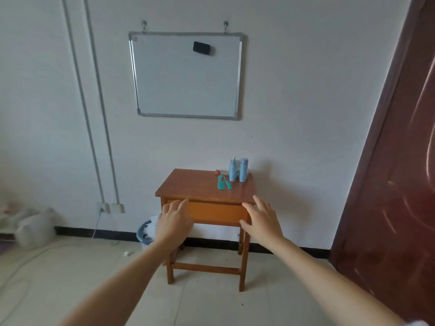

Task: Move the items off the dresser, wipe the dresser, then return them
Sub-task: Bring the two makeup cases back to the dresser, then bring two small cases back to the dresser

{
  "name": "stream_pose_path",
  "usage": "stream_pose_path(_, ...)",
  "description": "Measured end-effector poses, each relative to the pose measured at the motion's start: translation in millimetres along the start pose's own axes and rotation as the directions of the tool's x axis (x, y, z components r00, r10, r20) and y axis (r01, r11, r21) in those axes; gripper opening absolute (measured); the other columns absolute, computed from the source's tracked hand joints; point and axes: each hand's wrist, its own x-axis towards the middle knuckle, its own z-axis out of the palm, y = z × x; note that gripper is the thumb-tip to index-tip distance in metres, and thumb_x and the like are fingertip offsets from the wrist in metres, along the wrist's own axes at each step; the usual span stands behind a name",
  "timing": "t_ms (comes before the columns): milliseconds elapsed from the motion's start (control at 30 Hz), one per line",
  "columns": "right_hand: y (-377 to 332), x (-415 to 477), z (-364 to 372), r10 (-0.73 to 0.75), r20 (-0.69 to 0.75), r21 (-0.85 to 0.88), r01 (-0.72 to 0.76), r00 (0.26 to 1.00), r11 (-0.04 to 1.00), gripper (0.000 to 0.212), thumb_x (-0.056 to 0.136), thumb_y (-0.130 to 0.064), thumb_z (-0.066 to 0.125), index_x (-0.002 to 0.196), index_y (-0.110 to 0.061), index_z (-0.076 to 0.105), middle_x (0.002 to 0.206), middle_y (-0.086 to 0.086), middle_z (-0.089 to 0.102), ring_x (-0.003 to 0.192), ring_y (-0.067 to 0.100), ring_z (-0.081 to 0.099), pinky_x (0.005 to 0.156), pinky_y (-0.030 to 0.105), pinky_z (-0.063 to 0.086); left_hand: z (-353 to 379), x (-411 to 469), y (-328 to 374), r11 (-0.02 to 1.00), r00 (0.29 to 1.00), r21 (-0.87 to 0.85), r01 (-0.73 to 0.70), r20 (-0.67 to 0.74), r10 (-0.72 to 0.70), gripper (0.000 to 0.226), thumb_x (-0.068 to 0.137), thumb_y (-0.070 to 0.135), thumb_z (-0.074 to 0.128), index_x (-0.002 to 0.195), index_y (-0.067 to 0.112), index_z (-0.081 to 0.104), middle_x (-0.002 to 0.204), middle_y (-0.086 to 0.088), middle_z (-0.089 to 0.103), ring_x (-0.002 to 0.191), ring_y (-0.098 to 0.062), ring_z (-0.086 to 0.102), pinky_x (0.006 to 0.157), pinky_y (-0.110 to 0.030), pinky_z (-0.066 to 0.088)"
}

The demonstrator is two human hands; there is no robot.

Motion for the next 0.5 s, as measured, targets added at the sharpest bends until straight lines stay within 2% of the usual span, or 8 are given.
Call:
stream_pose_path(100, 20, 37, 13, -0.005, 0.044, 0.043, 0.003, 0.999, 0.999, 0.051, 0.093, -0.042, 0.047, 0.139, -0.022, 0.034, 0.154, 0.005, 0.016, 0.142, 0.025, 0.013, 0.113, 0.038, 0.022, 13, 32, 17, 0.997, 1.000, -0.068, 0.021, 0.011, -0.020, 0.051, 0.094, 0.027, 0.040, 0.143, 0.019, 0.027, 0.149, -0.004, 0.030, 0.136, -0.024, 0.024, 0.111, -0.041, 0.028)
stream_pose_path(267, 56, 112, 24, -0.031, 0.078, 0.107, 0.023, 0.996, 0.994, 0.052, 0.094, -0.038, 0.046, 0.141, -0.022, 0.031, 0.155, 0.002, 0.016, 0.143, 0.021, 0.012, 0.113, 0.035, 0.022, 35, 100, 41, 0.998, 1.000, -0.064, -0.015, -0.014, 0.014, 0.050, 0.094, 0.028, 0.043, 0.142, 0.023, 0.030, 0.148, 0.000, 0.031, 0.136, -0.019, 0.025, 0.111, -0.036, 0.028)
stream_pose_path(367, 74, 147, 41, -0.045, 0.089, 0.121, 0.034, 0.995, 0.992, 0.051, 0.094, -0.038, 0.046, 0.141, -0.022, 0.032, 0.153, 0.001, 0.020, 0.141, 0.019, 0.016, 0.113, 0.032, 0.024, 56, 127, 43, 0.992, 0.998, -0.113, 0.058, -0.003, -0.059, 0.049, 0.095, 0.029, 0.042, 0.141, 0.023, 0.030, 0.148, 0.000, 0.032, 0.136, -0.018, 0.024, 0.110, -0.036, 0.028)
stream_pose_path(500, 79, 179, 80, -0.102, 0.197, 0.115, 0.080, 0.975, 0.990, 0.050, 0.094, -0.038, 0.047, 0.139, -0.022, 0.034, 0.150, 0.003, 0.024, 0.139, 0.018, 0.019, 0.110, 0.032, 0.028, 87, 154, 30, 0.982, 0.987, -0.107, 0.156, 0.063, -0.149, 0.049, 0.095, 0.029, 0.042, 0.142, 0.022, 0.030, 0.148, -0.001, 0.031, 0.137, -0.020, 0.024, 0.111, -0.038, 0.028)
